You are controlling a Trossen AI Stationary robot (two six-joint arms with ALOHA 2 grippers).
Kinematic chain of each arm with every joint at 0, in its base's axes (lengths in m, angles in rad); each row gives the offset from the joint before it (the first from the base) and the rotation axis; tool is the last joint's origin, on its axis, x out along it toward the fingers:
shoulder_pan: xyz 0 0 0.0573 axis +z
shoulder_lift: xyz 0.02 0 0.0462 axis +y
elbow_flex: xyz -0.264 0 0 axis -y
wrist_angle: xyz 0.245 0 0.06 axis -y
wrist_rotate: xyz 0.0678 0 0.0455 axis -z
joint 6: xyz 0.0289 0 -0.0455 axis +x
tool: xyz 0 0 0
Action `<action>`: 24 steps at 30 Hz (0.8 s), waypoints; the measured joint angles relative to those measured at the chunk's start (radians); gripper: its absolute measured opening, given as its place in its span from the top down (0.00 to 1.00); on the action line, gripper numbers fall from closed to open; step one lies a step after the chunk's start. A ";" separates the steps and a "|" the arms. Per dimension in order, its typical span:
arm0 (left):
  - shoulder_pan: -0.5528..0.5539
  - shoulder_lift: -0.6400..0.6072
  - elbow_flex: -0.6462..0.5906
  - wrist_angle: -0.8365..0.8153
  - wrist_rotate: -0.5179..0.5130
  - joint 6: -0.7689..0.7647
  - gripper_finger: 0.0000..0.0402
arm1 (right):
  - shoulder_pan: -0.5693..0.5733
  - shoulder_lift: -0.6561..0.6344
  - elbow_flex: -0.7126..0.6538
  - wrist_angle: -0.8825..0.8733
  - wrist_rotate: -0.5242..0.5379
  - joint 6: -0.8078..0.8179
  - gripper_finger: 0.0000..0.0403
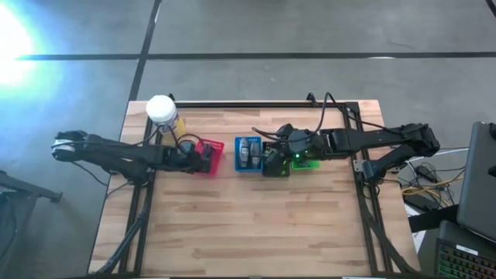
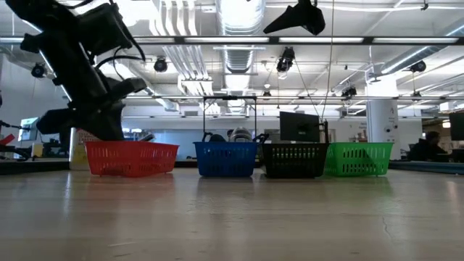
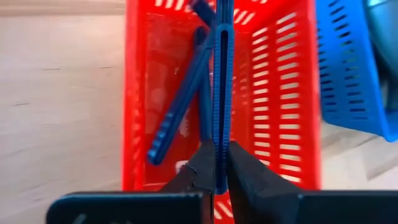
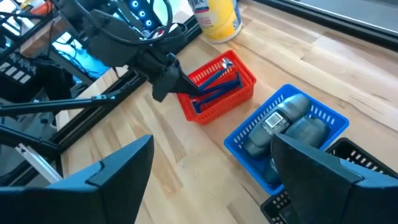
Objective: Pick & Place Travel size toiletries
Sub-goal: Put the blue razor into the red basket, then return to Home Position
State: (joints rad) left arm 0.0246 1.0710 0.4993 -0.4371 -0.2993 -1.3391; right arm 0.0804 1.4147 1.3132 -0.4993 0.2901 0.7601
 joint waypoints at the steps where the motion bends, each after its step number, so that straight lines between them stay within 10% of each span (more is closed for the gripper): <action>1: 0.001 0.000 -0.006 0.000 0.000 -0.003 0.95 | 0.002 0.000 0.000 -0.001 0.000 0.000 0.22; 24: 0.013 0.000 -0.014 0.015 0.000 0.002 0.70 | 0.007 0.000 0.000 -0.068 0.000 0.008 0.22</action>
State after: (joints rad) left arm 0.0380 1.0713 0.4854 -0.4217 -0.2995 -1.3373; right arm 0.0875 1.4147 1.3128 -0.5677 0.2905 0.7682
